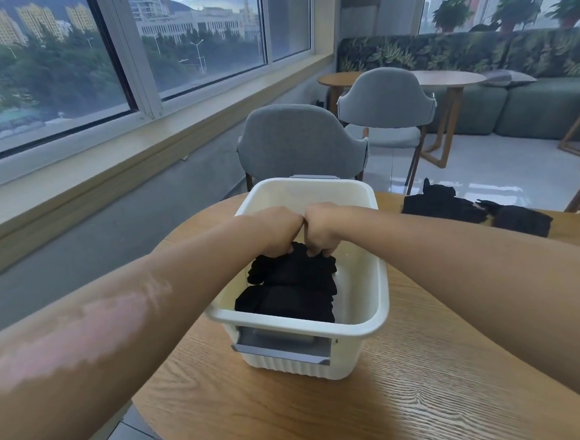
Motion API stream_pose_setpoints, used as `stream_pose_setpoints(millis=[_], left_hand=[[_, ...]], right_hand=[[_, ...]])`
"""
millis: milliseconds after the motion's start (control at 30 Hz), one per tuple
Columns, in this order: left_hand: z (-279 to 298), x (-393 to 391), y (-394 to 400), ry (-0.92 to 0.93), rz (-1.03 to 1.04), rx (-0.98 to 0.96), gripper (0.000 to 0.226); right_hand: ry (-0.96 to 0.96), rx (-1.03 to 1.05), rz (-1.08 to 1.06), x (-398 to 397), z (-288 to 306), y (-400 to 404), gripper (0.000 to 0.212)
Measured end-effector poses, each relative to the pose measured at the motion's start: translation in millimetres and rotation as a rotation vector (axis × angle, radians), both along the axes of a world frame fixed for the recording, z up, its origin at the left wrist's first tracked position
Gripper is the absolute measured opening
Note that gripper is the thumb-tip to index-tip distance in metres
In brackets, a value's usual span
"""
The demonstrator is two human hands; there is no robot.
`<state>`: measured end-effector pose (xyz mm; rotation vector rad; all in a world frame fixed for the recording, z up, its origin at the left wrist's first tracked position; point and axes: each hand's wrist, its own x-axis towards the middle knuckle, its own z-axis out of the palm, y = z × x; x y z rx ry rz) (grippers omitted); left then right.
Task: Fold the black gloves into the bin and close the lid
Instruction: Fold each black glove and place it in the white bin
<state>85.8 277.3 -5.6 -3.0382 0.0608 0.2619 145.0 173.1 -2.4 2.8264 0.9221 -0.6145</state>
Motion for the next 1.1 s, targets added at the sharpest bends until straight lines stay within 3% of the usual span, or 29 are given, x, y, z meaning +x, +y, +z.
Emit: stream_pose_setpoints(millis=[167, 300, 467, 733, 1100], left_hand=[[8.5, -9.8, -6.3, 0.003, 0.032, 0.047, 0.025], [34.1, -23.7, -16.7, -0.003, 0.053, 0.082, 0.031], [73.2, -44.7, -36.1, -0.123, 0.017, 0.041, 0.028], [106.3, -57.4, -100.3, -0.274, -0.108, -0.079, 0.025], [74.9, -46.1, -207.5, -0.208, -0.194, -0.140, 0.028]], right_hand=[[-0.056, 0.030, 0.079, -13.7, 21.5, -11.2, 0.017], [-0.189, 0.206, 0.099, -23.8, 50.8, -29.5, 0.025], [-0.273, 0.444, 0.024, -30.2, 86.9, -68.2, 0.010], [-0.364, 0.400, -0.061, -33.2, 119.7, -156.1, 0.013], [-0.365, 0.276, -0.227, -40.1, 87.2, -276.5, 0.009]])
